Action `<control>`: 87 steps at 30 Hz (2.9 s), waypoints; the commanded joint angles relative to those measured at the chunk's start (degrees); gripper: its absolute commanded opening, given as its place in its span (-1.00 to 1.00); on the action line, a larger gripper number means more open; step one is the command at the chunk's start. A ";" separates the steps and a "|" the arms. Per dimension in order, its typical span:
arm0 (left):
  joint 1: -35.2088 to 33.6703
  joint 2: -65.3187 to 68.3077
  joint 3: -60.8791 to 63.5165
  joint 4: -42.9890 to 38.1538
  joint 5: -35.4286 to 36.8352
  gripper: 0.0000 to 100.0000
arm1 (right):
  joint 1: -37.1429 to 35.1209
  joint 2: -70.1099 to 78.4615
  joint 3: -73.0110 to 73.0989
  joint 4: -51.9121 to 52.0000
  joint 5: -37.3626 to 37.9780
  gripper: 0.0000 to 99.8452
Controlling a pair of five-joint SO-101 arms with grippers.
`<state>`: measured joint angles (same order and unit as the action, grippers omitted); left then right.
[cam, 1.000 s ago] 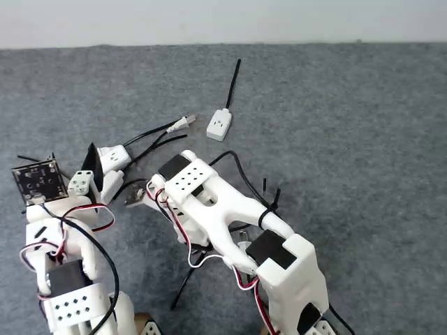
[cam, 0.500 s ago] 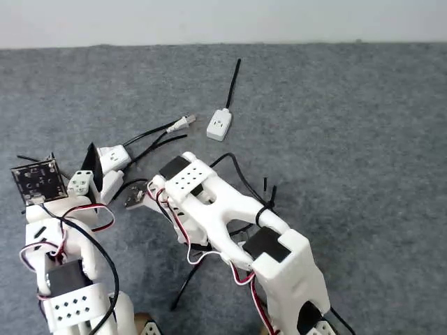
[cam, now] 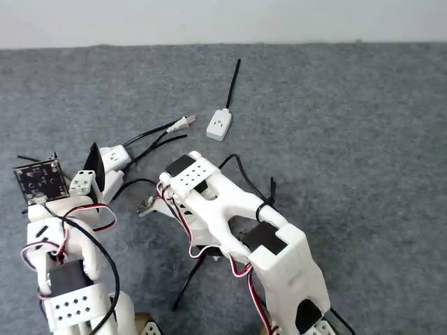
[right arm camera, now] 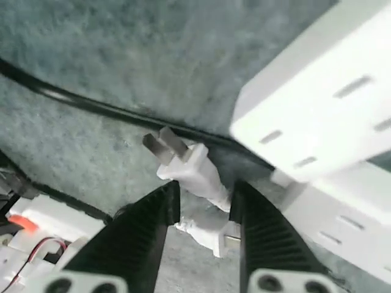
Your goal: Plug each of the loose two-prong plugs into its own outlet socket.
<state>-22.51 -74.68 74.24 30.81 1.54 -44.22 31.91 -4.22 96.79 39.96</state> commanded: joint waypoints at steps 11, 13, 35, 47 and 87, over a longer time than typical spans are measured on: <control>0.35 -0.44 -2.24 -0.70 -0.79 -0.49 | -2.77 -8.31 -0.26 5.14 2.73 -0.60; 0.35 -0.44 -2.24 -0.70 -0.79 -0.49 | -2.59 -8.04 0.97 3.74 2.90 -0.53; 0.35 -0.44 -2.24 -0.70 -0.79 -0.49 | 0.22 -0.66 2.11 1.36 7.91 -0.55; 0.35 -0.44 -2.24 -0.70 -0.79 -0.49 | 0.48 0.40 2.46 -1.80 7.91 -0.55; 0.35 -0.44 -2.15 -0.70 -0.79 -0.49 | 0.40 -15.08 2.29 0.22 2.99 -0.98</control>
<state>-22.42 -74.68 74.24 30.81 1.54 -43.87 24.26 -1.67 94.86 43.82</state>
